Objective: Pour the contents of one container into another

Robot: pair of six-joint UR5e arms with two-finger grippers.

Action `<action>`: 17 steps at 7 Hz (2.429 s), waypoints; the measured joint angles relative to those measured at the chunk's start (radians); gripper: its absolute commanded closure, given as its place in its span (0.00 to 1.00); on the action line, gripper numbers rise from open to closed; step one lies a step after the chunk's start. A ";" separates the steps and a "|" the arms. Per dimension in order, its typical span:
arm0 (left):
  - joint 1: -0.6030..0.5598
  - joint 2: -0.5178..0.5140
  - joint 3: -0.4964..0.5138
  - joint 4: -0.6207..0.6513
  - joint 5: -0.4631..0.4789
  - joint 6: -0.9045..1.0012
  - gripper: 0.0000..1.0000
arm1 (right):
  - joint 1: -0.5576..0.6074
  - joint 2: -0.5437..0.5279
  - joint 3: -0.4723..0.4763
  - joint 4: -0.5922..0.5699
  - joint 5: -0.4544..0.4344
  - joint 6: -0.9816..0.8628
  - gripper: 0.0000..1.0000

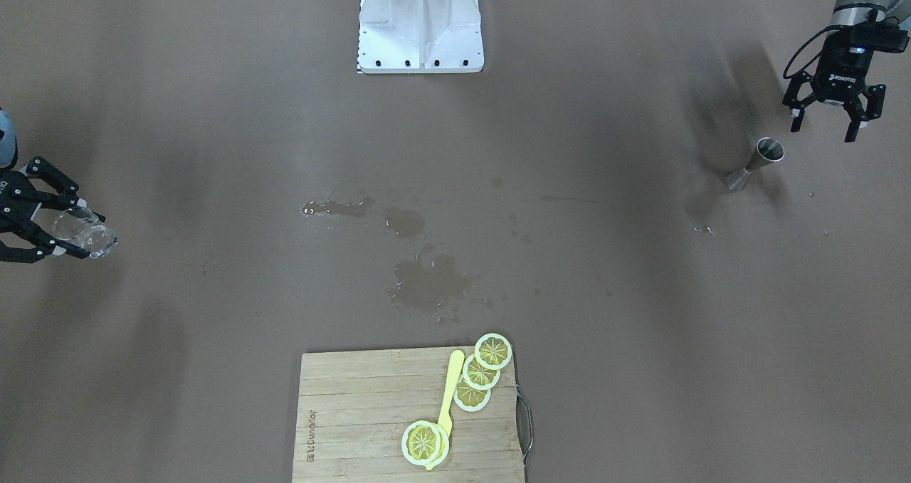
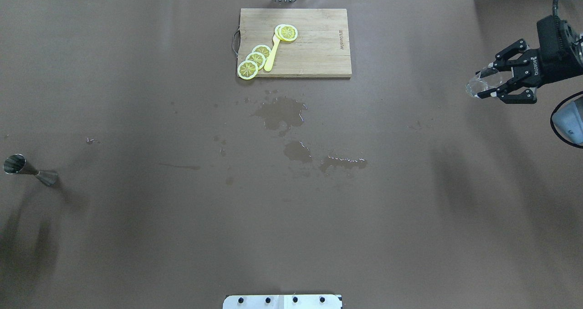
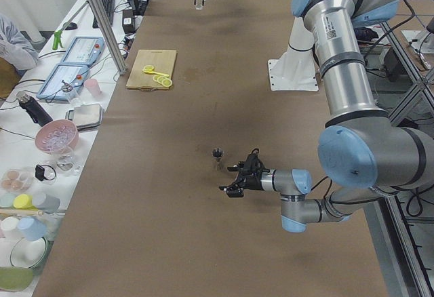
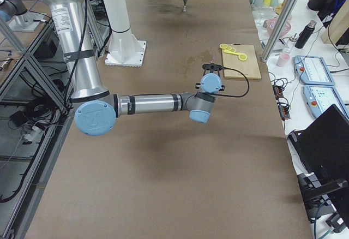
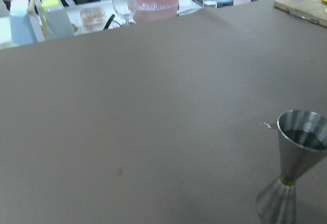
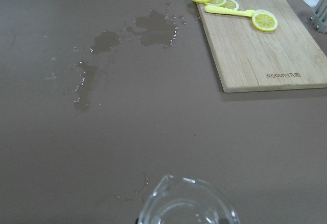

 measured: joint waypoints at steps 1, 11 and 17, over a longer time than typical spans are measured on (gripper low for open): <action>0.059 -0.016 -0.004 0.003 0.116 0.000 0.01 | 0.003 -0.004 0.028 -0.001 0.024 0.031 1.00; 0.188 -0.183 0.006 0.023 0.310 -0.002 0.02 | -0.011 -0.036 0.064 -0.003 0.030 0.089 1.00; 0.046 -0.274 0.082 0.225 0.307 -0.200 0.14 | -0.014 -0.038 0.059 -0.017 0.027 0.088 1.00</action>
